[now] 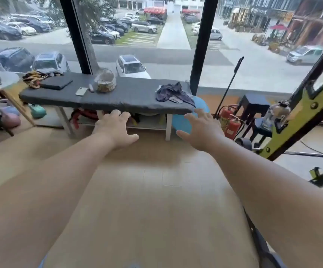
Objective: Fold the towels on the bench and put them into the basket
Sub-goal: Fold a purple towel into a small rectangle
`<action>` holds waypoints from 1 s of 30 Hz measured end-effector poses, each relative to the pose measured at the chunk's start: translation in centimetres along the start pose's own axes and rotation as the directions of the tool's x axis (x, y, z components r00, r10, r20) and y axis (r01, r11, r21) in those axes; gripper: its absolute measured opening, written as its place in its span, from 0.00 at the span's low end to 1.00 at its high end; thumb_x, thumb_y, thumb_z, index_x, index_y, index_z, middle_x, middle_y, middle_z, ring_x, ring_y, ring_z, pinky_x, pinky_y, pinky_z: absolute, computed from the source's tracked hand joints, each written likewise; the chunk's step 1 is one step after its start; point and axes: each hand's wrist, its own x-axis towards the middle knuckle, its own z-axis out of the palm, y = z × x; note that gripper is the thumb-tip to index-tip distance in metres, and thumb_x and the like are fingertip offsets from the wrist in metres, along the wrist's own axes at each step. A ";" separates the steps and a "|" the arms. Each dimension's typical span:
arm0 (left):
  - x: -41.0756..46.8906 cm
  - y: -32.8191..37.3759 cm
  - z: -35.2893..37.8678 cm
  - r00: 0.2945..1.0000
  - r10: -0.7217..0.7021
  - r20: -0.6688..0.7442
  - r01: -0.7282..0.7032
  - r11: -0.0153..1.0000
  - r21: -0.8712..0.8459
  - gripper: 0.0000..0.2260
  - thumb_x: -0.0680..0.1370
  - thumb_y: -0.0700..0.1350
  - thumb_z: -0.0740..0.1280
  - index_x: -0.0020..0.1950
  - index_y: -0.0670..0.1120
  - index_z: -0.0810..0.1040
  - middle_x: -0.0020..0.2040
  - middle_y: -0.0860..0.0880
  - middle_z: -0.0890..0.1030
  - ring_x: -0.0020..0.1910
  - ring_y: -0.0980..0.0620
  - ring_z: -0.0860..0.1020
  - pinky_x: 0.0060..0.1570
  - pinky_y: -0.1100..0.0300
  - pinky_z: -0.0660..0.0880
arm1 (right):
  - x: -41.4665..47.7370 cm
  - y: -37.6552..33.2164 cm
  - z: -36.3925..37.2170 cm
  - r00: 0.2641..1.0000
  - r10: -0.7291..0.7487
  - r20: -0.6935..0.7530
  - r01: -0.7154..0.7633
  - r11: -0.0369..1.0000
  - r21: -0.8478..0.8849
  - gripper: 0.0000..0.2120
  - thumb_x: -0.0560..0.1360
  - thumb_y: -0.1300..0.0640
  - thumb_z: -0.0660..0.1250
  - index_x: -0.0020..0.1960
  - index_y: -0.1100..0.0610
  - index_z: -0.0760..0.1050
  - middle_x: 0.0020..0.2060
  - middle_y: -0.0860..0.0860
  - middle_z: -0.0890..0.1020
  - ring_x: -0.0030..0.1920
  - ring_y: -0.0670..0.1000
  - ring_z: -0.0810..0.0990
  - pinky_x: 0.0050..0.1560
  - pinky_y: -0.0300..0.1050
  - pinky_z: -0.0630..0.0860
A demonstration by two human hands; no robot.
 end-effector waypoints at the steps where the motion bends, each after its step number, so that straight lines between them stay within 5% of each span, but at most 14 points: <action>1: 2.0 -0.7 0.1 1.000 -0.010 0.021 0.011 0.998 -0.061 0.35 0.72 0.65 0.68 0.74 0.50 0.65 0.70 0.45 0.68 0.67 0.40 0.69 0.64 0.44 0.71 | 1.9 -0.6 0.4 1.000 0.008 0.027 -0.008 1.000 0.008 0.34 0.77 0.31 0.58 0.77 0.46 0.60 0.78 0.54 0.58 0.75 0.60 0.61 0.69 0.63 0.66; 9: 17.5 -3.6 2.9 0.993 0.031 0.111 -0.018 0.993 -0.118 0.34 0.72 0.64 0.68 0.73 0.50 0.67 0.69 0.45 0.69 0.68 0.40 0.69 0.66 0.43 0.69 | 15.2 -0.9 4.6 0.987 0.073 0.144 -0.074 0.997 -0.002 0.32 0.77 0.31 0.58 0.76 0.45 0.63 0.79 0.53 0.57 0.75 0.60 0.62 0.70 0.64 0.65; 30: 61.7 0.8 14.2 0.961 -0.051 0.272 0.069 0.996 -0.056 0.32 0.74 0.64 0.67 0.74 0.52 0.66 0.71 0.48 0.69 0.70 0.43 0.68 0.67 0.46 0.69 | 59.7 18.9 15.3 0.936 0.120 0.332 -0.188 0.966 0.179 0.31 0.77 0.31 0.59 0.73 0.47 0.67 0.71 0.52 0.67 0.69 0.58 0.68 0.66 0.61 0.71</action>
